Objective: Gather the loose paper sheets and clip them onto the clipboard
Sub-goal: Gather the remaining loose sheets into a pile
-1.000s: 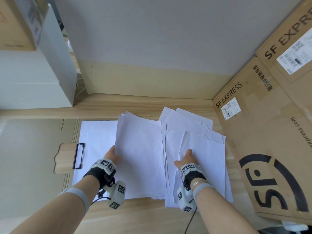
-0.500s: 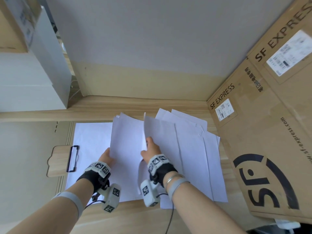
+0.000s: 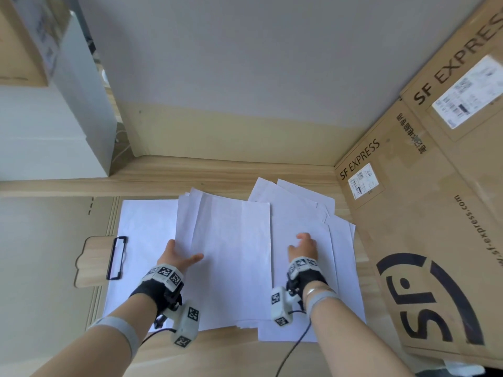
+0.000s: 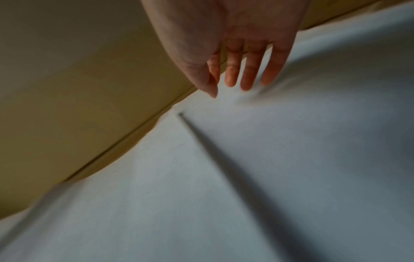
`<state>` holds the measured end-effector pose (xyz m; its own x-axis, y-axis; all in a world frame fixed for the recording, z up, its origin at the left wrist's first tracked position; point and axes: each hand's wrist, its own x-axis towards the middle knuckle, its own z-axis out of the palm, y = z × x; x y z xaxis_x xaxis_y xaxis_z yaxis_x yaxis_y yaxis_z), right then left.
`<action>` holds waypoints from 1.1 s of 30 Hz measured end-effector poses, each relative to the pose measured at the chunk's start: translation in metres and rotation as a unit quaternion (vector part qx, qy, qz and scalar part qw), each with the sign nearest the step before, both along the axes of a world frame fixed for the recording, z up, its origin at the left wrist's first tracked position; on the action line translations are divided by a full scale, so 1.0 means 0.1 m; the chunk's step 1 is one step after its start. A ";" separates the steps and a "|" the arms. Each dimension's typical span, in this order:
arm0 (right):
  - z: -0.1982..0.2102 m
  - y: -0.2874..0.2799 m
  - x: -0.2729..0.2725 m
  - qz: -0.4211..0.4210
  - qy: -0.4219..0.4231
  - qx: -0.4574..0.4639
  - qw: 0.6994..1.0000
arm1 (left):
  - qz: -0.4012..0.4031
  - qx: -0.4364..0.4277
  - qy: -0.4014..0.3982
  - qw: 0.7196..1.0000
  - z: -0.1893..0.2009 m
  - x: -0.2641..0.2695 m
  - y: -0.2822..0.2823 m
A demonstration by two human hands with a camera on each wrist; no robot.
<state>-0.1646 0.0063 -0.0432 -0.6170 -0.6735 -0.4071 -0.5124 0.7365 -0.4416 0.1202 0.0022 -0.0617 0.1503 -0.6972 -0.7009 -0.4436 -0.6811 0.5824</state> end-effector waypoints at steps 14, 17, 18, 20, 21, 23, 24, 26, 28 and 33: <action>-0.07 0.38 -0.62 -0.099 -0.026 0.111 0.989 | 0.003 -0.034 -0.053 0.998 -0.04 0.06 -0.03; -0.04 0.41 -0.70 -0.104 -0.035 0.061 0.992 | -0.002 -0.039 -0.058 0.998 -0.06 0.10 -0.05; -0.02 0.41 -0.75 -0.113 -0.043 0.041 0.992 | -0.002 -0.040 -0.059 0.997 -0.07 0.10 -0.06; 0.03 0.41 -0.85 -0.131 -0.064 -0.005 0.989 | -0.001 -0.038 -0.064 0.997 -0.07 0.10 -0.07; 0.06 0.40 -0.90 -0.140 -0.078 -0.030 0.987 | -0.001 -0.037 -0.065 0.997 -0.06 0.10 -0.07; 0.15 0.38 -0.98 -0.145 -0.093 -0.068 0.983 | -0.003 -0.034 -0.068 0.997 -0.06 0.09 -0.07; 0.20 0.35 -0.99 -0.141 -0.095 -0.076 0.983 | -0.005 -0.034 -0.068 0.997 -0.05 0.09 -0.08; 0.23 0.26 -0.92 -0.119 -0.106 -0.080 0.984 | -0.010 -0.033 -0.063 0.997 -0.03 0.07 -0.09; 0.20 0.15 -0.74 -0.082 -0.115 -0.070 0.987 | -0.014 -0.031 -0.049 0.998 -0.04 0.04 -0.10; 0.01 -0.06 0.00 0.005 -0.151 -0.046 0.987 | -0.012 -0.013 -0.011 1.000 -0.05 0.00 -0.09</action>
